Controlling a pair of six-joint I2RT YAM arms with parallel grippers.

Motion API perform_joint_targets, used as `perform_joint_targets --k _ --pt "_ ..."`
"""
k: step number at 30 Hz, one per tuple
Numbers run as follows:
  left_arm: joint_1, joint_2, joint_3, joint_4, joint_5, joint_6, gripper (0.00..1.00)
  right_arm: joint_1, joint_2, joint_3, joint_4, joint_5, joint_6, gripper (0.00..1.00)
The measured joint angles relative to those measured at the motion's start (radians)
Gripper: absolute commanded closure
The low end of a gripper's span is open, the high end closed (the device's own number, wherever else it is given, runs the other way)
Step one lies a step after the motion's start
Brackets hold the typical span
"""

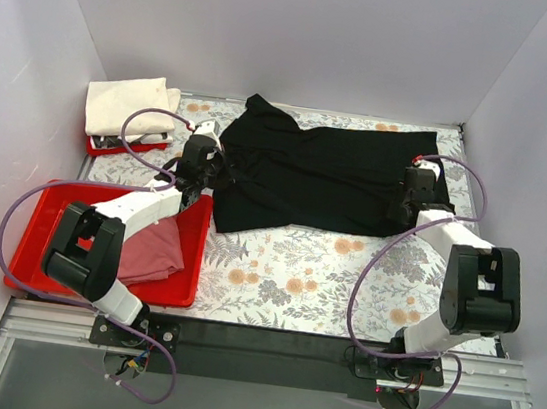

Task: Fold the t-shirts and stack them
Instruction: Flatten the tshirt out

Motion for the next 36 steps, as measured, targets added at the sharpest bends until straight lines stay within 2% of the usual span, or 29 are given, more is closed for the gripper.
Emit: perform_joint_targets --k 7,13,17,18,28,36 --pt "0.001 0.0 0.0 0.0 0.0 0.004 1.0 0.0 0.085 0.06 0.035 0.005 -0.025 0.57" --pt "0.001 0.004 0.0 -0.001 0.0 0.007 1.0 0.0 0.139 0.096 0.064 0.007 -0.032 0.62" --pt "0.001 0.004 0.0 -0.001 0.0 0.007 1.0 0.0 0.146 0.096 0.063 0.018 -0.039 0.78" --pt "0.001 0.004 0.0 -0.001 0.0 0.007 1.0 0.0 0.146 0.096 0.063 0.022 -0.039 0.79" --pt "0.001 0.004 0.0 -0.001 0.0 0.01 1.0 -0.014 0.168 0.103 0.046 0.036 -0.039 0.79" --pt "0.001 0.004 0.0 -0.001 0.0 0.011 1.0 -0.026 0.193 0.111 0.029 0.002 -0.039 0.7"
